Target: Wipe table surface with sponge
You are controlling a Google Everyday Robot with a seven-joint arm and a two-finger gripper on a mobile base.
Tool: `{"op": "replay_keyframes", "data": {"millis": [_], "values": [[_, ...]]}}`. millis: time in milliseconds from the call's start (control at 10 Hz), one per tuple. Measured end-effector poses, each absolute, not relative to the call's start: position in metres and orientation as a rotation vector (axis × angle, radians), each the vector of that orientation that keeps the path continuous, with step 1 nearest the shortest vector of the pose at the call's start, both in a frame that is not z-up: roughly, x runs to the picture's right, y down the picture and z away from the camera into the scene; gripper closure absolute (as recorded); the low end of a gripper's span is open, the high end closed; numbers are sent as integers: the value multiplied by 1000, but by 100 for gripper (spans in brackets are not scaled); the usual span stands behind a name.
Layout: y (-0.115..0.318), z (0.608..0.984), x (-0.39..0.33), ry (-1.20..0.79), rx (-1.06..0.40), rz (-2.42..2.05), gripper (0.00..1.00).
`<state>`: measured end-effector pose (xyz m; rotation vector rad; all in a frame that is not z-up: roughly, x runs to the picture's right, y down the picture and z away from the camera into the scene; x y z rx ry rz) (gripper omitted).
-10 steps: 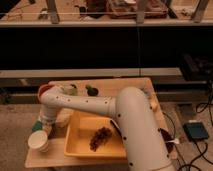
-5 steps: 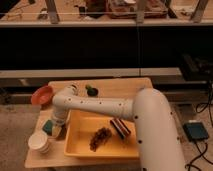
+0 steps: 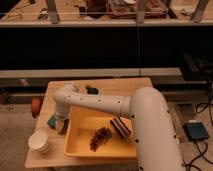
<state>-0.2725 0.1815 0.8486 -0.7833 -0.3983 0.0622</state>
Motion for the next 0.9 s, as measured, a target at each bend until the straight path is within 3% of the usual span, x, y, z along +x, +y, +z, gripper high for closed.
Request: {"op": "replay_keyframes", "data": {"millis": [400, 900], "values": [[150, 870, -281, -395, -737, 77, 77], [130, 866, -338, -432, -703, -20, 77]]}}
